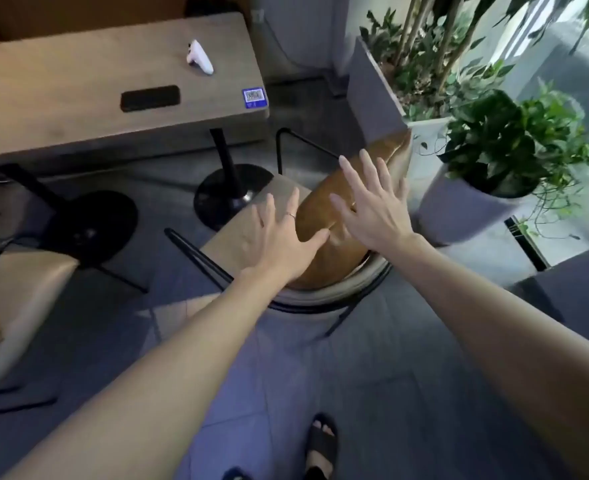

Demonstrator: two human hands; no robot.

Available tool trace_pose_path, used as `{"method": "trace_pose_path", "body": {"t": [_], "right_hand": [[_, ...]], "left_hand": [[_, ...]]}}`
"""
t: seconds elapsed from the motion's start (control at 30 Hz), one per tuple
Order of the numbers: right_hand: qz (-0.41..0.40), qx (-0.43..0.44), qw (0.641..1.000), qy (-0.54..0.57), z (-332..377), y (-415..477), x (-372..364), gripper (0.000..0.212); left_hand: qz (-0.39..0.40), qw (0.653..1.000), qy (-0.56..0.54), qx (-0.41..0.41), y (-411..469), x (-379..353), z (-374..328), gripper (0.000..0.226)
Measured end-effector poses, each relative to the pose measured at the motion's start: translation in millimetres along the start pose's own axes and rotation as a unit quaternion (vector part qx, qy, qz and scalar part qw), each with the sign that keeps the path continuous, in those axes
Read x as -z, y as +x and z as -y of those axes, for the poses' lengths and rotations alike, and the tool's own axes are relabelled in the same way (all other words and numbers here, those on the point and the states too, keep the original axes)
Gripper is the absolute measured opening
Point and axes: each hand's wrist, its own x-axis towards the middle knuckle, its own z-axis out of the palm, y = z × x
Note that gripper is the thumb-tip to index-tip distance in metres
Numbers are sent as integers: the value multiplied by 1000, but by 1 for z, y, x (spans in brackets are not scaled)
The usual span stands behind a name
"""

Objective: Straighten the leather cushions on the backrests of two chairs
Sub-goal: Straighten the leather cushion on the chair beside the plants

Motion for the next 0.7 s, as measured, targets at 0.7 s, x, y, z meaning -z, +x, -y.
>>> {"method": "trace_pose_path", "body": {"t": [0.7], "right_hand": [[-20, -324, 873, 363, -24, -93, -87, 77]], "left_hand": [[-41, 831, -474, 288, -30, -90, 32, 123]]}}
